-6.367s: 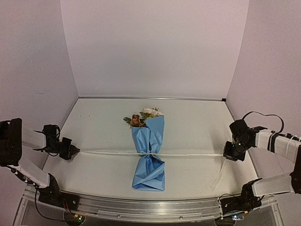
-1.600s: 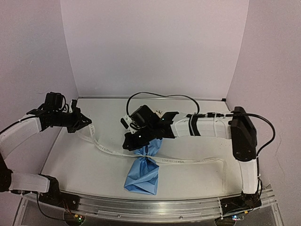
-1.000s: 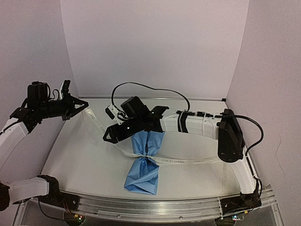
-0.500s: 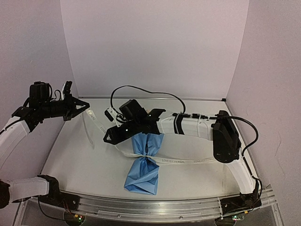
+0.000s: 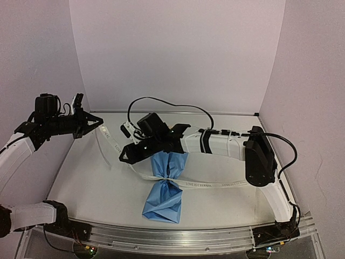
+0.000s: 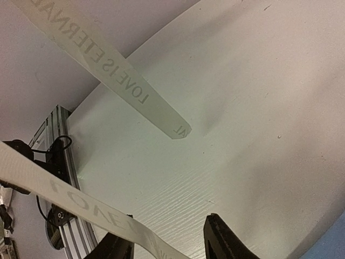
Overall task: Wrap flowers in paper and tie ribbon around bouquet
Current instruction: Pass from the left arm to the right
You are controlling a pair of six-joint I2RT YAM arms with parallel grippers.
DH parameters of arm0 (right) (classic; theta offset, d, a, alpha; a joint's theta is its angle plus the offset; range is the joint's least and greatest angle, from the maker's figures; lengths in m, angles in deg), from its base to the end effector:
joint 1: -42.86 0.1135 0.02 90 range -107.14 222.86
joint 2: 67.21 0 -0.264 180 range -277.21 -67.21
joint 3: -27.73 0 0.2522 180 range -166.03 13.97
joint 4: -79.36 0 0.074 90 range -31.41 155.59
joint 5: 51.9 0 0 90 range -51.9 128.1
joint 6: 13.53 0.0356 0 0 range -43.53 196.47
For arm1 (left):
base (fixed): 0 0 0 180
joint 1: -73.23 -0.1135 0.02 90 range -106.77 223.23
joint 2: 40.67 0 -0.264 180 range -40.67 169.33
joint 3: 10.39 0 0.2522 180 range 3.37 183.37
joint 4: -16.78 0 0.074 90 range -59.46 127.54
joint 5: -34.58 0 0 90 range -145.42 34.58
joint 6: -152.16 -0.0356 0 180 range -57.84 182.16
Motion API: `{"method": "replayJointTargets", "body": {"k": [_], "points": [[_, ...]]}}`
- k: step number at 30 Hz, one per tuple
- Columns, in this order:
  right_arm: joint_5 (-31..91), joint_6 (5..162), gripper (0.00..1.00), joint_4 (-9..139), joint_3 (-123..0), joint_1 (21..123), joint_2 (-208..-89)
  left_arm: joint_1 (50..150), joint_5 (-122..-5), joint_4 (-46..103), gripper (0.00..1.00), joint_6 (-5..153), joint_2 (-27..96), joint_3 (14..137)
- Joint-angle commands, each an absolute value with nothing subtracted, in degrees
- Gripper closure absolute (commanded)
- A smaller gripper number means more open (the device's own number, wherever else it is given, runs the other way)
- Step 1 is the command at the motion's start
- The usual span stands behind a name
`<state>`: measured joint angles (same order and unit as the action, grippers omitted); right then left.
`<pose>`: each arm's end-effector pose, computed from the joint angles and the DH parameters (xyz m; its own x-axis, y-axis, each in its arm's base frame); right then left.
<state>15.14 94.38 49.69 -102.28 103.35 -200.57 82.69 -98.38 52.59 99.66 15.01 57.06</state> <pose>0.2552 0.4790 0.2325 -0.5514 -0.3993 -0.7325 -0.8333 0.3066 0.4601 0.2026 -0.0584 0.3422 -0.7657 -0.3241 -0.5555 0.3379 0.5323 -0.7762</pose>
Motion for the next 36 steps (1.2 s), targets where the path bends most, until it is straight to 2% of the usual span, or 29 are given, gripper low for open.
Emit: {"method": "replayJointTargets", "body": {"k": [1,4,8,9,16,21,28,36], "points": [[15.50,95.36,0.63,51.13,-104.60,103.68,-197.59,82.90,-99.19,51.06,1.00,99.39,15.39,58.57],[15.75,95.19,0.74,50.82,-104.09,103.69,-197.06,82.89,-98.88,50.96,1.00,99.41,15.46,58.17],[16.33,95.07,0.97,49.41,-102.27,103.68,-195.21,82.84,-95.49,52.30,1.00,98.70,15.40,57.79],[16.48,95.03,1.00,48.72,-101.44,103.74,-194.45,82.90,-93.92,53.18,1.00,98.31,15.45,57.47],[17.83,95.66,1.00,40.89,-86.70,103.88,-182.03,83.31,-90.85,51.95,1.00,96.72,19.12,51.20],[21.66,95.71,1.00,33.87,-74.62,104.59,-173.34,88.43,-88.57,48.37,1.00,97.22,23.80,46.74],[23.76,96.12,1.00,26.64,-67.86,106.15,-169.19,98.32,-84.25,40.68,1.00,99.81,33.10,43.28],[28.46,96.07,1.00,22.07,-65.19,107.07,-166.71,104.77,-82.45,36.63,1.00,99.09,42.98,46.70]]}}
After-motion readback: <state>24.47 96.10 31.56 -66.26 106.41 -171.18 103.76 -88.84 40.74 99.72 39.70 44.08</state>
